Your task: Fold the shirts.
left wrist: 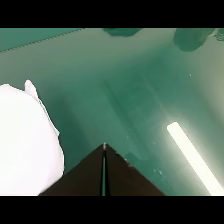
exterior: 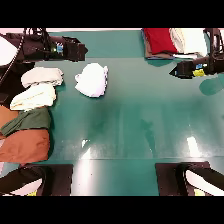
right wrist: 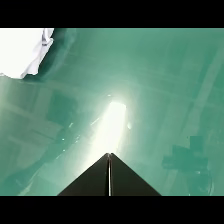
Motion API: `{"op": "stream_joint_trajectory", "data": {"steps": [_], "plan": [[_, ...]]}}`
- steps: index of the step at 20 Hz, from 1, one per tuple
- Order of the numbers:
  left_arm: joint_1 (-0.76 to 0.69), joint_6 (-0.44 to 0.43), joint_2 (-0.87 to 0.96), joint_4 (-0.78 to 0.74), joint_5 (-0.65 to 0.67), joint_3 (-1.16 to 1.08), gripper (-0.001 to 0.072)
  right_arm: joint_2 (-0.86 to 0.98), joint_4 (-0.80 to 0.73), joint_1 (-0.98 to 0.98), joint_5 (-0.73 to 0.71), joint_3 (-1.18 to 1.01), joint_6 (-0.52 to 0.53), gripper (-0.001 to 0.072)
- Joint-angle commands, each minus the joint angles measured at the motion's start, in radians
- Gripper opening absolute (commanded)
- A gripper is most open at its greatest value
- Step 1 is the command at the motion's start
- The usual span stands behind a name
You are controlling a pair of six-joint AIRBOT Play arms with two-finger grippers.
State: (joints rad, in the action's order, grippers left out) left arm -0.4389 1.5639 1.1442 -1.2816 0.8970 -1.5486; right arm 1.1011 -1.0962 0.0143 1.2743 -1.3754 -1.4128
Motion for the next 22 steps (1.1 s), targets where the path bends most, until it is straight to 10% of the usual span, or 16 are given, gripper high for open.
{"op": "stream_joint_trajectory", "data": {"steps": [1,22], "plan": [[0.000,0.000,-0.001,0.000,0.000,0.001,0.0026,0.003,0.000,0.000,0.000,0.001,0.000,0.0013],[0.000,-0.001,0.000,-0.069,-0.086,0.001,0.0026,0.003,0.003,0.000,0.000,0.004,0.000,0.0013]]}}
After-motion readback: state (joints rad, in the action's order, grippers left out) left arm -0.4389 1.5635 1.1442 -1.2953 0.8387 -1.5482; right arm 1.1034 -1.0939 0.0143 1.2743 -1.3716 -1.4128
